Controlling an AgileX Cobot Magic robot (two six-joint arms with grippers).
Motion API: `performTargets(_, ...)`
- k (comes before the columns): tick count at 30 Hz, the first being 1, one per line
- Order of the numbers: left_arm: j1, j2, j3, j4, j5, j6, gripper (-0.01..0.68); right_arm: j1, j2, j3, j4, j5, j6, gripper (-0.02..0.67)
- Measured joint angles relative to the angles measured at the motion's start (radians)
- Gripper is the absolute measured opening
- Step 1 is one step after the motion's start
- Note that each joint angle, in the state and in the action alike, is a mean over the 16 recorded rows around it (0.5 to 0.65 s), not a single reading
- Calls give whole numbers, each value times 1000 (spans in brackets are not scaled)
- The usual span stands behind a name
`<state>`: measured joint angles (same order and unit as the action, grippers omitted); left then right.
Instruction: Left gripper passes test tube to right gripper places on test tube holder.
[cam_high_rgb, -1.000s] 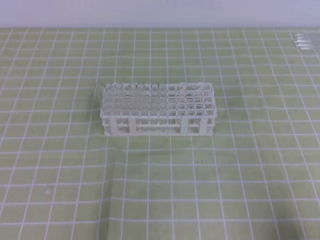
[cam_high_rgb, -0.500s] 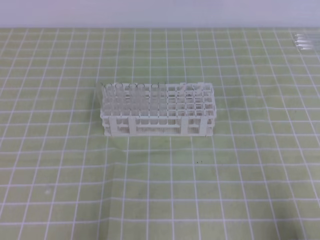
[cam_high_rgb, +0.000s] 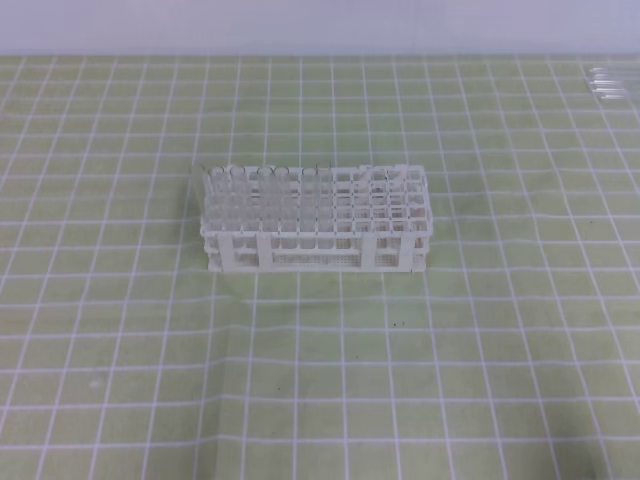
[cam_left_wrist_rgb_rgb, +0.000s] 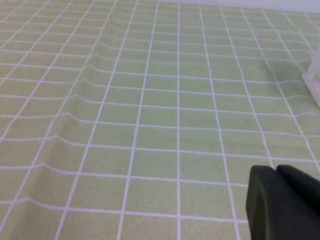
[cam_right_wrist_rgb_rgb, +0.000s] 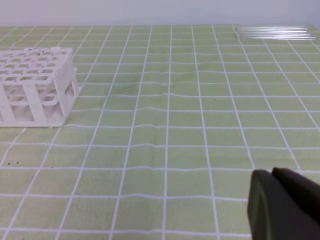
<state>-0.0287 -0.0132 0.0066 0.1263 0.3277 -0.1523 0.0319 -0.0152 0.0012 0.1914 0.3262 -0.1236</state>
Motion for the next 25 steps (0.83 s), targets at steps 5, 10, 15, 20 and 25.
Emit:
performTargets(5, 0, -2, 0, 0, 1, 0, 0, 0, 0, 0, 0, 0, 0, -2)
performTargets(10, 0, 2, -3, 0, 3, 0, 0, 0, 0, 0, 0, 0, 0, -2)
performTargets(15, 0, 2, -3, 1, 4, -1, 0, 0, 0, 0, 0, 0, 0, -2)
performTargets(20, 0, 3, -2, 1, 3, -2, 0, 0, 0, 0, 0, 0, 0, -2)
performTargets(25, 0, 3, -2, 1, 1, -3, 0, 0, 0, 0, 0, 0, 0, -2)
